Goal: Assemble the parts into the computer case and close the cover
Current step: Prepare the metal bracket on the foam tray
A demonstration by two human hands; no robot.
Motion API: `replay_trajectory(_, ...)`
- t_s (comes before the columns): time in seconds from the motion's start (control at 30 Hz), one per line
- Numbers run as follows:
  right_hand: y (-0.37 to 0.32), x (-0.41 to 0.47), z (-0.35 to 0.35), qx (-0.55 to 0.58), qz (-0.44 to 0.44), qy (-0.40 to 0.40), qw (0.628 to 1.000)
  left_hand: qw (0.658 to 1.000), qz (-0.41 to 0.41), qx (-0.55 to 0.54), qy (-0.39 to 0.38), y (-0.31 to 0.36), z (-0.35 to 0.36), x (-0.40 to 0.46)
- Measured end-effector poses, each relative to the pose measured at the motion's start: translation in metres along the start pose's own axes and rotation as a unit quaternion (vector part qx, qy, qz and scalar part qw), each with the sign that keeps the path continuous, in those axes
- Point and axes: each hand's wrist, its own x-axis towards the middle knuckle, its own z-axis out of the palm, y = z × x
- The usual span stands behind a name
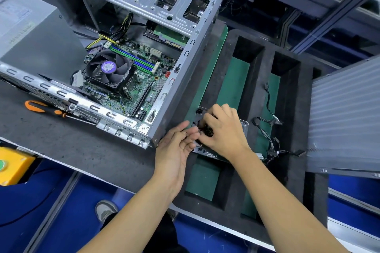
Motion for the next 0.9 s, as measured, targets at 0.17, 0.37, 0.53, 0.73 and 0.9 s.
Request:
replay_trajectory(0.17,0.007,-0.006,-0.006,0.017,0.053,0.008,0.998,1.000,0.005,-0.007,0.002,0.000,0.000,-0.001)
replay_trajectory(0.37,0.002,-0.003,-0.007,0.015,0.043,0.007,0.999,1.000,0.011,-0.003,-0.004,-0.001,-0.001,-0.001)
replay_trajectory(0.53,0.003,-0.005,-0.010,0.005,0.030,0.007,1.000,1.000,0.008,0.002,-0.006,-0.001,-0.002,-0.001)
replay_trajectory(0.73,0.011,-0.010,-0.021,-0.007,0.069,-0.034,0.997,1.000,0.009,0.002,-0.008,-0.002,-0.002,-0.001)
replay_trajectory(0.9,0.008,-0.011,-0.021,0.020,0.077,-0.027,0.996,1.000,0.009,0.000,-0.007,-0.002,-0.001,0.000)
